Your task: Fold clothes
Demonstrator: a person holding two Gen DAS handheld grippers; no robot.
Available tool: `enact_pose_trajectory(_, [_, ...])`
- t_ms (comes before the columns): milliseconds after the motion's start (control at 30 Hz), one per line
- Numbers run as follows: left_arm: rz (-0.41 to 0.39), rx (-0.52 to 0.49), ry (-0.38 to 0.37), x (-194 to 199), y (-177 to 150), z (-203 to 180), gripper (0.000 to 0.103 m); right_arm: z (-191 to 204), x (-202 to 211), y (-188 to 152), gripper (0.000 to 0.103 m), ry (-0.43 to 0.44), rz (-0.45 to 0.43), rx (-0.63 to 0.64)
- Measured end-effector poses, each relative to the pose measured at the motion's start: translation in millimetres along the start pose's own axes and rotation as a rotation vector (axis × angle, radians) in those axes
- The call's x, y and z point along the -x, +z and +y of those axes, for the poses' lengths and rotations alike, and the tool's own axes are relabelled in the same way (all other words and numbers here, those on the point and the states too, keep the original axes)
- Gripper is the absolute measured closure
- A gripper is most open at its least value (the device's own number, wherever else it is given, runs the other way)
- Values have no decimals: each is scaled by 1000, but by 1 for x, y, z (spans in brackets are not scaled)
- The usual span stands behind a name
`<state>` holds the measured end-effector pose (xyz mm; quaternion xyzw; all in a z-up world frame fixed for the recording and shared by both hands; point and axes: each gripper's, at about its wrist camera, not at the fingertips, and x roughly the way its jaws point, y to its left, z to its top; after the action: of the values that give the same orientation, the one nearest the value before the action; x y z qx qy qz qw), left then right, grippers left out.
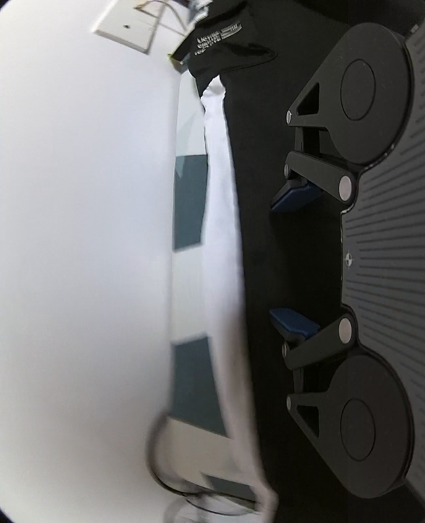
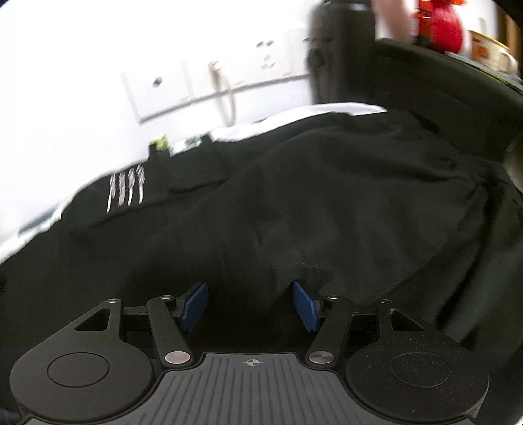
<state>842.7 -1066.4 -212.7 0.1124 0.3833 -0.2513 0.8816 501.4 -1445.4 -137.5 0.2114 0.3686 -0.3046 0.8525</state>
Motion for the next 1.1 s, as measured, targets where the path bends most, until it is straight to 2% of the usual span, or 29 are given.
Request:
enact_pose_trajectory(67, [-20,19,24,-7,4,8,38,0,-1,-5,50,-23,0,37])
enact_pose_trajectory(100, [-32,34,38,-9,5,16,43,-3,-1,-6,53,-44,-3,36])
enact_pose_trajectory(133, [-45,44,53,-10,5,24,50,-7,0,-7,60,-68,-6,23])
enact_pose_trajectory(200, [-53,82,104,-13,7,42,50,-19,6,-7,67,-84,-6,-55])
enact_pose_trajectory(267, [-55,122,139,-16,11,60,45,-26,11,-7,65,-83,1,-121])
enact_pose_trajectory(300, [-52,141,136,-19,13,67,44,-25,11,-8,56,-77,7,-137])
enact_pose_trajectory(333, [-50,160,134,-21,15,74,42,-22,12,-7,40,-65,12,-146])
enact_pose_trajectory(400, [-46,129,152,-22,17,72,40,-14,9,-4,32,-62,23,-136])
enact_pose_trajectory(500, [-2,134,123,-11,15,60,35,-7,8,-1,23,-57,45,-162])
enact_pose_trajectory(633, [26,135,33,18,-1,32,18,-3,12,-3,21,-42,74,-120])
enact_pose_trajectory(700, [38,119,-42,41,-14,10,15,-1,14,-5,21,-36,88,-93])
enact_pose_trajectory(767, [45,128,-125,64,-29,-11,12,-7,23,-3,21,3,84,-132])
enact_pose_trajectory(867, [53,111,-140,88,-42,-35,6,-29,46,2,18,83,16,-242])
enact_pose_trajectory(900, [55,103,-141,96,-46,-43,5,-38,56,3,11,92,-16,-270])
enact_pose_trajectory(933, [58,96,-142,104,-50,-50,1,-45,65,3,6,86,-43,-279])
enact_pose_trajectory(1000, [63,82,-143,119,-58,-65,1,-60,83,3,4,65,-91,-283])
enact_pose_trajectory(1100, [71,60,-145,141,-70,-88,1,-73,102,-2,2,-7,-92,-233])
